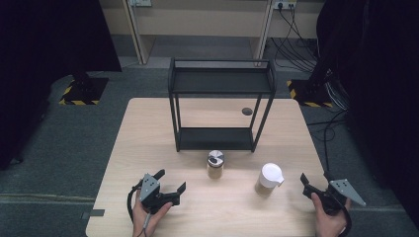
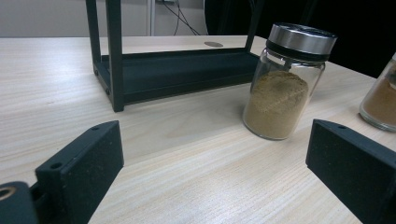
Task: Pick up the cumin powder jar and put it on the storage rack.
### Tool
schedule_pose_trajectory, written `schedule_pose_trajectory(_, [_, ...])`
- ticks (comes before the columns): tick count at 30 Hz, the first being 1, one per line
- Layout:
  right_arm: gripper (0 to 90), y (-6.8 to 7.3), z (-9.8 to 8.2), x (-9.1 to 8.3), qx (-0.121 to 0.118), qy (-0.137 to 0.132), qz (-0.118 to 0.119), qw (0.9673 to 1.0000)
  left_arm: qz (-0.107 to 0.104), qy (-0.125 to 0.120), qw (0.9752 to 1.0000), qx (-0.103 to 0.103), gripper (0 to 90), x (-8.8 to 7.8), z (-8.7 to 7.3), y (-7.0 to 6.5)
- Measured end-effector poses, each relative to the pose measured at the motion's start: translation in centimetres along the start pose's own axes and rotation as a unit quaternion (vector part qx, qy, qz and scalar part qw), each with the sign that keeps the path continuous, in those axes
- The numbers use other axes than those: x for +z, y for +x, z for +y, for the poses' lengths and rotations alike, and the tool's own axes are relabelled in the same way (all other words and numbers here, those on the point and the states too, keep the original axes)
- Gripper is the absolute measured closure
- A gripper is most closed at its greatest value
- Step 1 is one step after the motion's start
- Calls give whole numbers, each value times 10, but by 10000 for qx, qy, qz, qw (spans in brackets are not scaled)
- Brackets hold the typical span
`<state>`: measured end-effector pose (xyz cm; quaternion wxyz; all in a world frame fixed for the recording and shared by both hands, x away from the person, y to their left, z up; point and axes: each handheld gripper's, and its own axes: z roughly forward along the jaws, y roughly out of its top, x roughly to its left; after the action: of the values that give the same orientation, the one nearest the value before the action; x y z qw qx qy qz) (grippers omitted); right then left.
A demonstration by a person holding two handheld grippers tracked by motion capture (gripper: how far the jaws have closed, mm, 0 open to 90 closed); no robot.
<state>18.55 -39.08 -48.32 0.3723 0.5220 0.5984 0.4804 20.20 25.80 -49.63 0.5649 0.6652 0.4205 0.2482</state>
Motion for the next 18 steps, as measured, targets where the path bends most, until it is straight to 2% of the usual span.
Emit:
schedule_pose_trajectory(7, [86,0,0,0,37,-8,-24,10000,-111,-36,9999,0,28,2,-1,0])
schedule_pose_trajectory(8, [86,1,0,0,38,-6,-33,10000,-93,-28,9999,100,25,5,0,-2])
schedule_pose_trajectory(12, [86,1,0,0,82,-7,-44,10000,-221,-89,9997,90,24,12,3,-3])
schedule_pose_trajectory(14, [86,1,0,1,56,9,-41,10000,-314,-89,9995,10,24,17,4,-2])
schedule_pose_trajectory(18, [86,3,1,1,9,12,-34,10000,-391,-102,9991,109,20,27,10,-5])
